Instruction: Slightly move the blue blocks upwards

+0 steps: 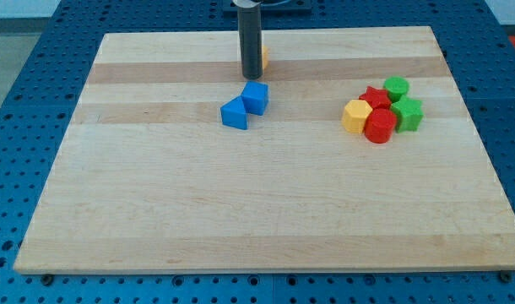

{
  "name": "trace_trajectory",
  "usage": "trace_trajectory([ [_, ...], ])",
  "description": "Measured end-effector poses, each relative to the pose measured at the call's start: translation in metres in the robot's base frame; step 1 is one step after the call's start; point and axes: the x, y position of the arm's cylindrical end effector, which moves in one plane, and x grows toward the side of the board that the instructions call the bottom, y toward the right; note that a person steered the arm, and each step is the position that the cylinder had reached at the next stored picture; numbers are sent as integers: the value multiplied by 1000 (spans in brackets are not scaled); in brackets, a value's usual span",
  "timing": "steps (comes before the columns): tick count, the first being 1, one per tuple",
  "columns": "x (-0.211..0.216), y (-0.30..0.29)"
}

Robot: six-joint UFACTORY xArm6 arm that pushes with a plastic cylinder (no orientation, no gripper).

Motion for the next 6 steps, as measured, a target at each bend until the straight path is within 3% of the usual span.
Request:
trace_trajectory([
  [3, -34, 0],
  [6, 72, 25],
])
